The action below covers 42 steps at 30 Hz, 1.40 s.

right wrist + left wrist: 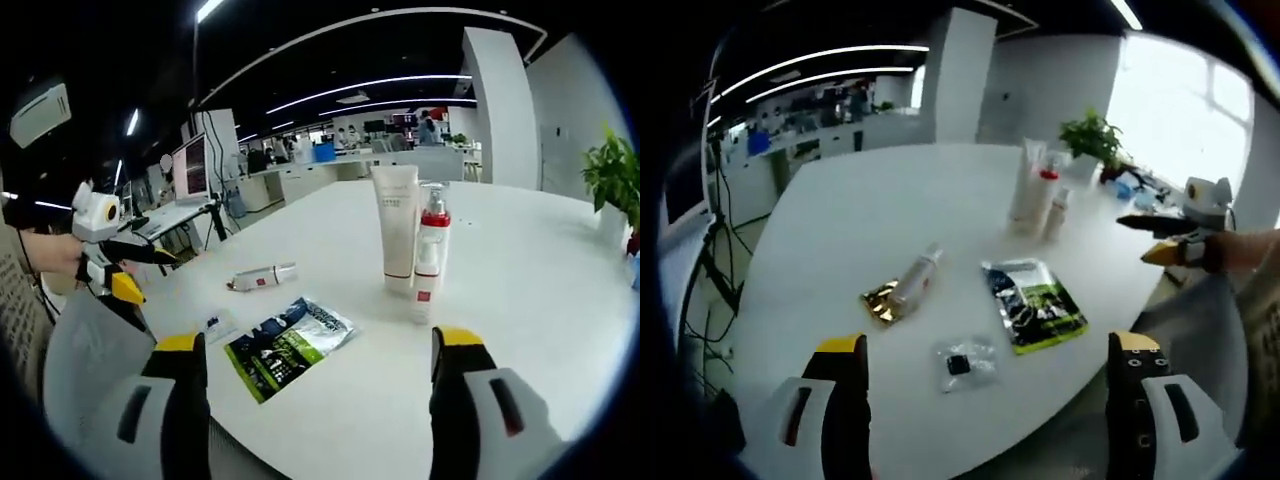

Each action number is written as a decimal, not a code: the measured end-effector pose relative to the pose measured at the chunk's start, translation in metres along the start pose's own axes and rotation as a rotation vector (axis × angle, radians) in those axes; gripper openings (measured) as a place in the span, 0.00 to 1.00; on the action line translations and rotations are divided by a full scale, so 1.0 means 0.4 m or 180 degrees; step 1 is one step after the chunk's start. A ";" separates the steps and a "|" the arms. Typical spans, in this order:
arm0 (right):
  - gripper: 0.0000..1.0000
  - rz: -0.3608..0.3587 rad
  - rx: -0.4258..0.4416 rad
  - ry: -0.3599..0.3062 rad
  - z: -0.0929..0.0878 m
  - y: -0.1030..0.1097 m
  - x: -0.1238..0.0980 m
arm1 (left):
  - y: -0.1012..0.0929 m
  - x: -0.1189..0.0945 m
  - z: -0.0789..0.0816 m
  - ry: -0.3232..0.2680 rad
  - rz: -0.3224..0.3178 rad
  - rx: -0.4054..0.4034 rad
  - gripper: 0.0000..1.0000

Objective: Arrange the skincare products in the storage area until every visible bottle or jar stands upright without overlapping.

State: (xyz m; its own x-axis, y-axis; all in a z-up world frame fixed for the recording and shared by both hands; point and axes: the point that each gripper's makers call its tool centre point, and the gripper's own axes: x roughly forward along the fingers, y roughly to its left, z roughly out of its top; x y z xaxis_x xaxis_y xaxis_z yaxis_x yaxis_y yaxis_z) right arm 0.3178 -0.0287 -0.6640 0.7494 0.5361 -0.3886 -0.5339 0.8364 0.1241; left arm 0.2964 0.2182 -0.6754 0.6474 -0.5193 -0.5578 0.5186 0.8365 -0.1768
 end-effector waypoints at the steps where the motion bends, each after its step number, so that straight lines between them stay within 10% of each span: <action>1: 0.93 -0.0002 0.0001 0.0001 0.000 -0.001 0.000 | 0.000 -0.003 -0.003 0.0000 0.0008 -0.0013 0.97; 42: 0.91 -0.0115 -0.0086 -0.0003 -0.004 -0.026 -0.019 | 0.008 0.049 0.037 0.0098 -0.0029 0.0098 0.96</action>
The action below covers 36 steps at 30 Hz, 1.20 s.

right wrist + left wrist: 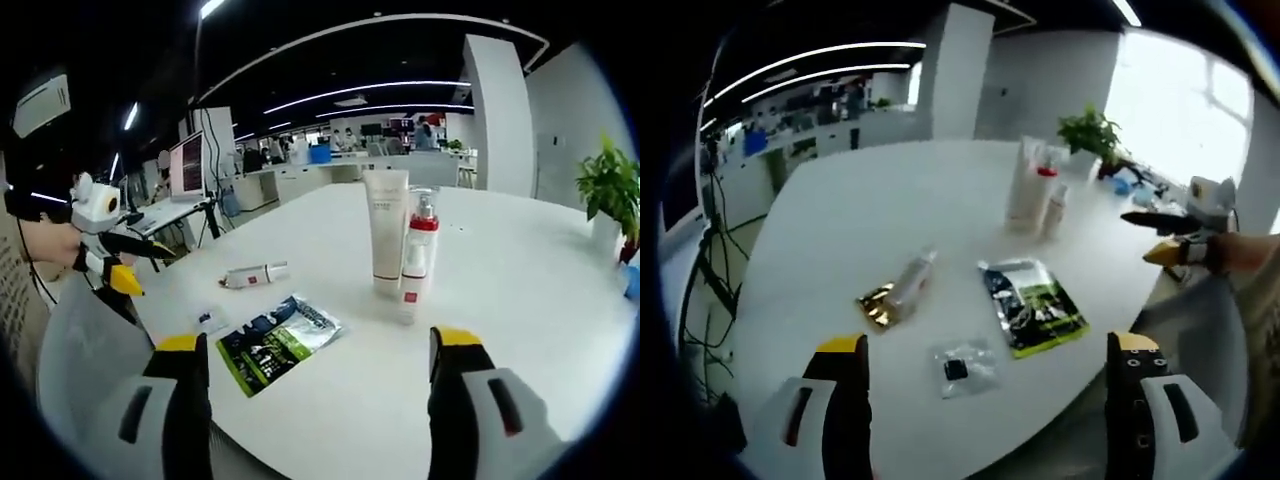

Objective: Arrange the skincare products in the storage area until every visible bottle or jar stands upright without overlapping.

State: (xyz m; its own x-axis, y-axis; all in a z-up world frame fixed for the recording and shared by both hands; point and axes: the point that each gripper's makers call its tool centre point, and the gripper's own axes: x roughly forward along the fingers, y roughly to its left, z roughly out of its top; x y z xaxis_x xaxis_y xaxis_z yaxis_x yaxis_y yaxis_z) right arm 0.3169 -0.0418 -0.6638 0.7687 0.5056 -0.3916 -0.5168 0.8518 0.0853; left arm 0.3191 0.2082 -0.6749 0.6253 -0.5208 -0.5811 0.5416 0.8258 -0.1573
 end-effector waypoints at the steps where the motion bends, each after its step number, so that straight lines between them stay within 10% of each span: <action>1: 0.91 -0.0002 -0.0002 0.0004 0.000 0.000 0.001 | 0.006 0.004 0.004 0.0013 0.0012 0.0021 0.96; 21: 0.90 -0.0119 0.0030 -0.0044 0.003 -0.018 -0.004 | 0.097 0.135 0.063 0.0503 0.0003 0.0706 0.91; 36: 0.89 -0.0237 0.0075 -0.0036 -0.001 -0.035 -0.007 | 0.123 0.250 0.028 0.1121 -0.0203 0.1058 0.82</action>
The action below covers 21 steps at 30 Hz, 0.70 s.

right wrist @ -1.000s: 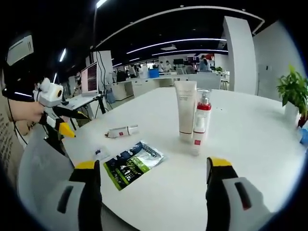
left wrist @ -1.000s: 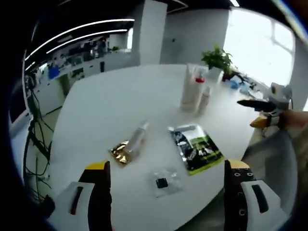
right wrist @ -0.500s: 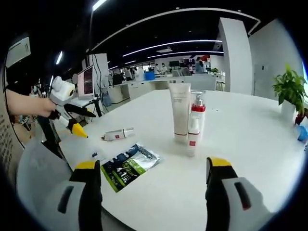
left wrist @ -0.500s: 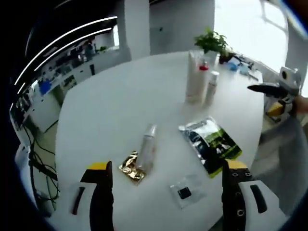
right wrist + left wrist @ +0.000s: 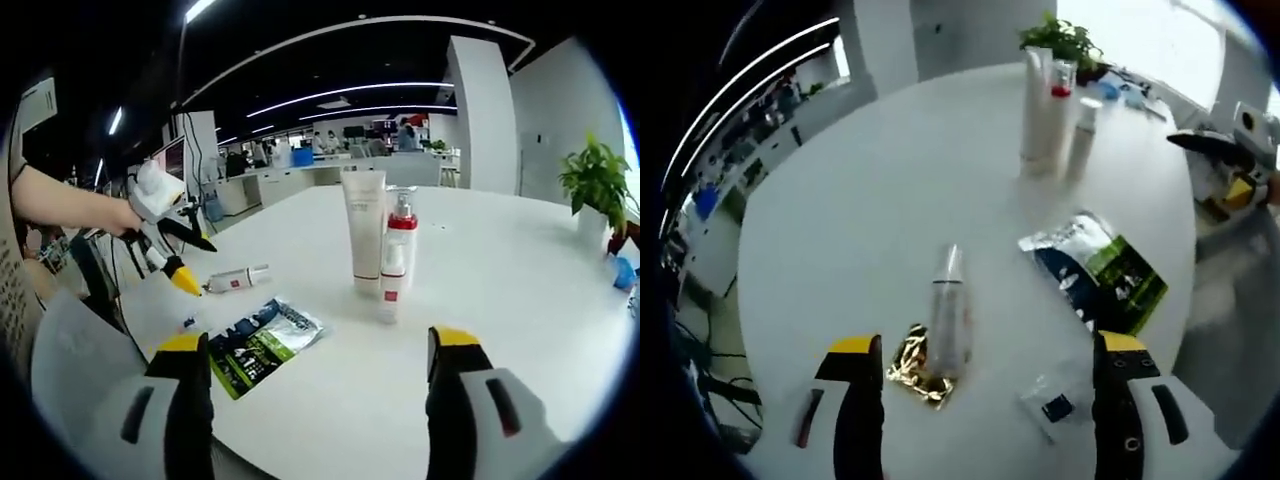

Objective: Arrange the skincare products in the storage area until every visible bottle or jar stands upright without overlapping.

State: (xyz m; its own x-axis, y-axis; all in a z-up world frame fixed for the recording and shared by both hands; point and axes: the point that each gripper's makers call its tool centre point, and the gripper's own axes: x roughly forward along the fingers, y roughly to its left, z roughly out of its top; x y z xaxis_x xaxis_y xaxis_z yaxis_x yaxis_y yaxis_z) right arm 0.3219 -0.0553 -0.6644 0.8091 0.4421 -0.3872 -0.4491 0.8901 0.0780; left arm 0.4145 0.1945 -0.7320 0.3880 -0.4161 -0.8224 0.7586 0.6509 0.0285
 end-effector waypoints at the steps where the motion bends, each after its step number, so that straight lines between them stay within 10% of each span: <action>1: 0.89 -0.0002 0.0001 0.0007 -0.002 -0.001 0.001 | 0.001 0.010 -0.002 0.0045 -0.0016 0.0023 0.81; 21: 0.88 -0.0075 0.0019 0.0077 -0.013 -0.014 0.003 | 0.048 0.115 -0.014 0.0551 -0.0186 0.0236 0.54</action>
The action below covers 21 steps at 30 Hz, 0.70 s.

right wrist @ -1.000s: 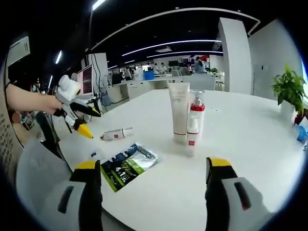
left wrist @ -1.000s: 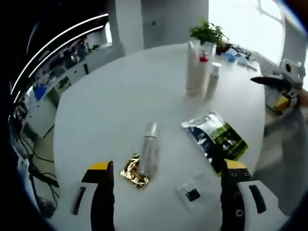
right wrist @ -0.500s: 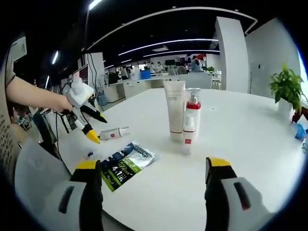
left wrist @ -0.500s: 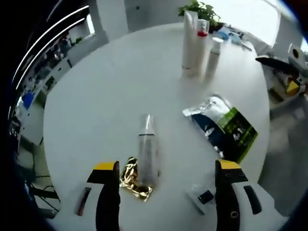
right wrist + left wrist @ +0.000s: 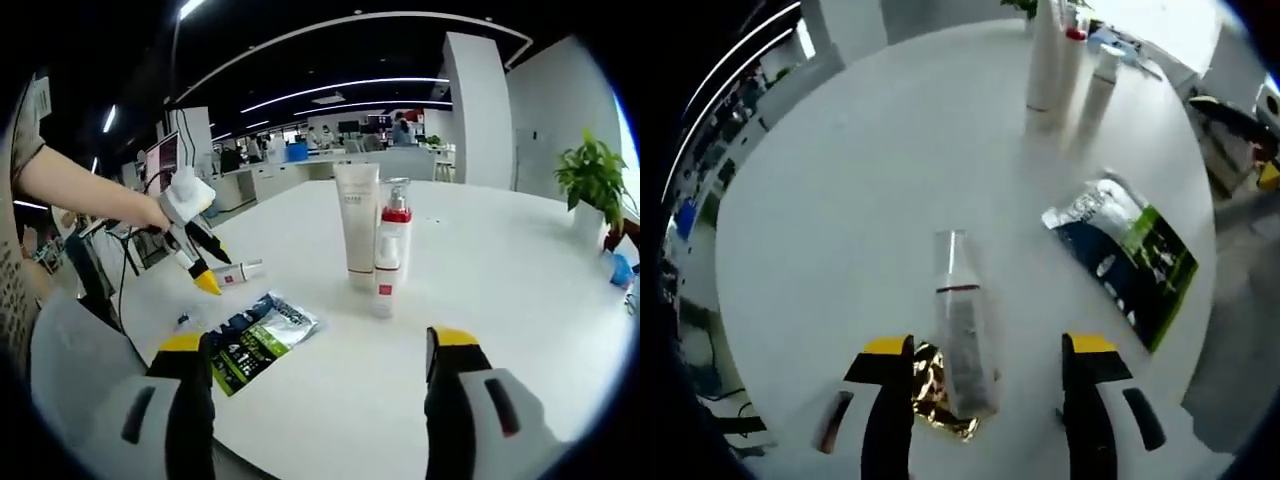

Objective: Arrange the skincare products in the storage area until every visible bottle or jar stands upright without overlapping.

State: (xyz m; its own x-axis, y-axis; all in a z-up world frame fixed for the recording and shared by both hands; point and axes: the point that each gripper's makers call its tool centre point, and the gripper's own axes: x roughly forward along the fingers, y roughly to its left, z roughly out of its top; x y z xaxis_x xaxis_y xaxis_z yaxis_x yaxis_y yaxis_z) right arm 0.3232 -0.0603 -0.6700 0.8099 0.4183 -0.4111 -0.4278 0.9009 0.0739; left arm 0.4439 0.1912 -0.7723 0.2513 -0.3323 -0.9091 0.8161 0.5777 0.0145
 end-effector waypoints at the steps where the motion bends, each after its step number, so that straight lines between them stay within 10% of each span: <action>1: 0.88 -0.0010 0.0005 -0.0002 0.000 -0.002 0.000 | 0.008 0.006 0.000 0.0015 0.0018 0.0008 0.52; 21: 0.87 -0.0090 0.0049 0.0028 -0.006 -0.017 0.000 | 0.030 0.034 0.000 0.0266 -0.0092 0.0103 0.22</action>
State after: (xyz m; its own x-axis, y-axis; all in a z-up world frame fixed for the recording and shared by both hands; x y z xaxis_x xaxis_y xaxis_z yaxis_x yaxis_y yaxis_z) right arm 0.3252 -0.0665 -0.6727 0.8180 0.3917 -0.4213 -0.3985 0.9140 0.0761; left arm 0.4570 0.1934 -0.7845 0.1843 -0.2844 -0.9408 0.8391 0.5440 -0.0001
